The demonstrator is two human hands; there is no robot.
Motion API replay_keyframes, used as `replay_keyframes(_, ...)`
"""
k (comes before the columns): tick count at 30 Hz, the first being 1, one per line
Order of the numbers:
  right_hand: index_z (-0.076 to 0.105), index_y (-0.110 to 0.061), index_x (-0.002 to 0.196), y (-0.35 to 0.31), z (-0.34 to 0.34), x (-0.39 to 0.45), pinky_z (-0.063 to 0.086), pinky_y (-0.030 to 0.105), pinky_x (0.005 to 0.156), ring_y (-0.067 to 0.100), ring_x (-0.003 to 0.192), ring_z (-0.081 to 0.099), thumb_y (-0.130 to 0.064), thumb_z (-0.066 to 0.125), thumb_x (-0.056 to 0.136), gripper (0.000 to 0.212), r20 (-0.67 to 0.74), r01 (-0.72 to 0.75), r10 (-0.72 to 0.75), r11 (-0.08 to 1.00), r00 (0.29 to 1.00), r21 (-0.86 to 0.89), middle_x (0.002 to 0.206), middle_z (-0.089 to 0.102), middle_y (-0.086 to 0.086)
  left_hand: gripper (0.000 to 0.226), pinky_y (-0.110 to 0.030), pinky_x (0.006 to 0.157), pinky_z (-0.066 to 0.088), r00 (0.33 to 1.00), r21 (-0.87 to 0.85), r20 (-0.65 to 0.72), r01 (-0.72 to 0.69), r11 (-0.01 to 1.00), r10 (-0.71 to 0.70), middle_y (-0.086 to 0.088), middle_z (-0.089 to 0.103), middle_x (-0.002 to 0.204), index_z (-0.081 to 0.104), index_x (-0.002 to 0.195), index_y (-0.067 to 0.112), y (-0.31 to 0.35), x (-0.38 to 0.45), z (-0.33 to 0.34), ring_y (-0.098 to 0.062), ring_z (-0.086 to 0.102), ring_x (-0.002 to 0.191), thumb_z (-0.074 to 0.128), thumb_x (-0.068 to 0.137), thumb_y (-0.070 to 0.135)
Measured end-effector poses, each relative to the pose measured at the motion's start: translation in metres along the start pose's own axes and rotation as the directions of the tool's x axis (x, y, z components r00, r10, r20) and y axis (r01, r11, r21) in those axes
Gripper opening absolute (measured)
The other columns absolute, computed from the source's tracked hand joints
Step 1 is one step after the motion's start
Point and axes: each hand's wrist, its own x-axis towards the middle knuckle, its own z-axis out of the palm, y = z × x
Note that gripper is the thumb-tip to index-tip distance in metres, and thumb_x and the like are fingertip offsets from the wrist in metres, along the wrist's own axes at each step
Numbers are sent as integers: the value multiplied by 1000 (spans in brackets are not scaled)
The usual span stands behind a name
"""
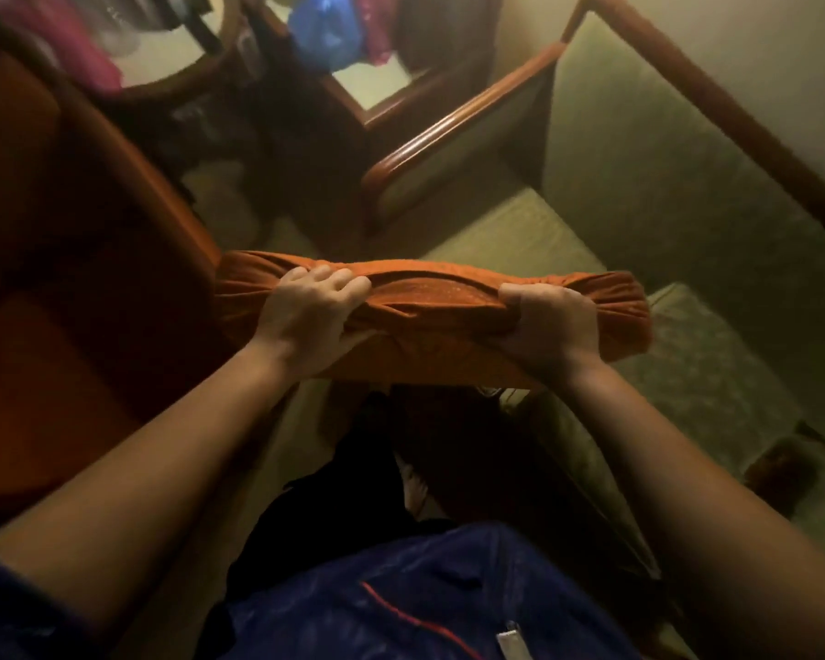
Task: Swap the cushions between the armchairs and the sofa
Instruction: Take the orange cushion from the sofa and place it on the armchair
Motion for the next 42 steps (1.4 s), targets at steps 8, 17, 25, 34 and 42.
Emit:
replay_keyframes(8, 70, -23, 75, -161, 2, 9, 33, 27, 55, 32, 63, 69, -74, 81, 61, 54, 155, 296, -303, 953, 940, 67, 70, 72, 3, 63, -41, 71, 47, 933, -91, -89, 342, 935, -350, -12, 69, 94, 64, 101, 11, -48, -186, -6, -35, 64, 80, 47, 84, 70)
replay_keyframes(17, 65, -33, 81, -370, 40, 57, 34, 23, 61, 8, 59, 48, -67, 77, 75, 37, 300, 455, -499, 866, 813, 207, 70, 53, -15, 34, -34, 72, 36, 727, -187, -105, 656, 731, -679, -2, 65, 86, 60, 95, 18, -149, -354, -19, -27, 58, 78, 82, 78, 39)
replay_keyframes(25, 67, -31, 91, -511, 72, 140, 48, 33, 66, 17, 71, 59, -70, 76, 72, 44, 392, 502, -538, 841, 746, 200, 80, 62, -11, 35, -40, 78, 40, 660, -157, -69, 733, 662, -748, -4, 64, 93, 61, 100, 16, -281, -409, -40, -31, 58, 87, 71, 80, 42)
replay_keyframes(34, 68, -31, 96, -590, 125, 299, 57, 42, 75, 23, 79, 67, -74, 73, 71, 50, 377, 534, -566, 822, 733, 197, 88, 71, -5, 47, -37, 67, 38, 678, -190, -139, 697, 691, -722, -1, 54, 80, 53, 85, 18, -451, -369, -44, -23, 48, 73, 66, 81, 63)
replay_keyframes(42, 70, -27, 115, -637, 198, 441, 57, 45, 86, 24, 95, 69, -67, 74, 77, 55, 349, 513, -578, 816, 737, 268, 104, 73, 0, 36, -36, 71, 31, 630, -152, -134, 749, 644, -765, -5, 59, 86, 55, 89, 16, -603, -309, -24, -31, 52, 81, 77, 81, 43)
